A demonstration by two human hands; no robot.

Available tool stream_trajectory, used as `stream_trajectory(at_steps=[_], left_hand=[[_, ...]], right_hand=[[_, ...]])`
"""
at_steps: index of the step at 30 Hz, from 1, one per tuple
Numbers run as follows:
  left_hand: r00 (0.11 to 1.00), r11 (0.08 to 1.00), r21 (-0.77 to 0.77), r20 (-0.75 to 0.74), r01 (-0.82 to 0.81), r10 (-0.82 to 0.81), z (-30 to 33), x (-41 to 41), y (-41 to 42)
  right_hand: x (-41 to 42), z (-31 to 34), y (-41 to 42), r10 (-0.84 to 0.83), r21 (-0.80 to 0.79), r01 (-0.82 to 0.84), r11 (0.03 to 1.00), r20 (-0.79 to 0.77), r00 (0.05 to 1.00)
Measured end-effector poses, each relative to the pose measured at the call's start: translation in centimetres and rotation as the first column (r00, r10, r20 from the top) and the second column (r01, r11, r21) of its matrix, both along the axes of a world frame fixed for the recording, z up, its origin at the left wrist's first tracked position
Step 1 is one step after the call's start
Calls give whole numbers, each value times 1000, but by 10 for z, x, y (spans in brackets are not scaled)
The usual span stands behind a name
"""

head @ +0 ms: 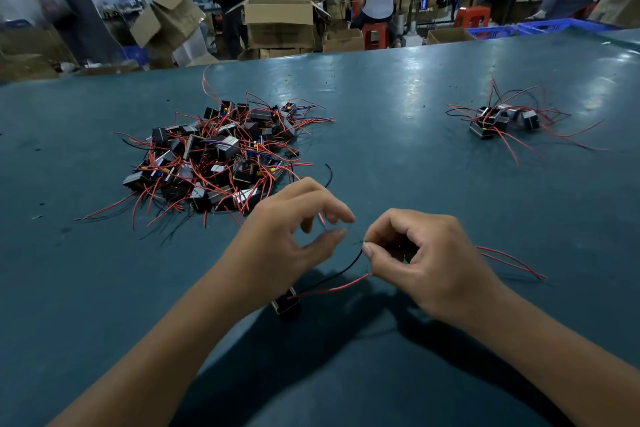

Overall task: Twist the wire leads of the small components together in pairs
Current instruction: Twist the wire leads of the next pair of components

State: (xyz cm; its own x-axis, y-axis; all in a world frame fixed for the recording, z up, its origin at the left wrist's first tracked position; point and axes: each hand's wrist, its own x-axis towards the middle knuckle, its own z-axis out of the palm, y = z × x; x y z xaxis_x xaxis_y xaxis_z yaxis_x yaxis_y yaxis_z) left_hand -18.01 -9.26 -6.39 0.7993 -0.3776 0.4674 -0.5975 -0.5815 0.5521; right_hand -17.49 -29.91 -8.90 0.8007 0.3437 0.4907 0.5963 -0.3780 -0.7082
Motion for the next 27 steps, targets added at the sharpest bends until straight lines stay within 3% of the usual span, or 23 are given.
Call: stream_trajectory(at_steps=[3,6,11,14,16,19,23,25,27], left_hand=[[985,988,148,157,43,-67,-2,4,4],[960,978,198,255,62,-113,-3,5,4],[915,967,248,374,58,-151,-3,8,4],[916,965,253,367,68,-161,-3,9,3],[953,974,199,258,109,-159,-4,7,1],[979,981,-4,-66,194,-194,-6,4,1],[837,941,-335,-504,41,-215,-9,1,-5],[782,922,-385,-586,-40,-211,-10,0,-11],[837,936,-350,-525,-51,-151,-11,1,-11]], right_hand=[[-1,0,0,25,26,-24,999,-23,999],[-1,1,0,54,39,-53,998,-20,998],[-3,2,1,83,36,-83,996,-6,997],[-3,2,0,87,24,-87,996,5,996],[-3,2,-1,84,-18,-83,996,57,995],[-5,4,-1,74,-95,-58,994,176,982],[-6,4,1,46,-61,-36,997,173,984],[-6,3,2,26,-29,-22,999,119,993],[-4,2,1,16,28,-17,999,36,999]])
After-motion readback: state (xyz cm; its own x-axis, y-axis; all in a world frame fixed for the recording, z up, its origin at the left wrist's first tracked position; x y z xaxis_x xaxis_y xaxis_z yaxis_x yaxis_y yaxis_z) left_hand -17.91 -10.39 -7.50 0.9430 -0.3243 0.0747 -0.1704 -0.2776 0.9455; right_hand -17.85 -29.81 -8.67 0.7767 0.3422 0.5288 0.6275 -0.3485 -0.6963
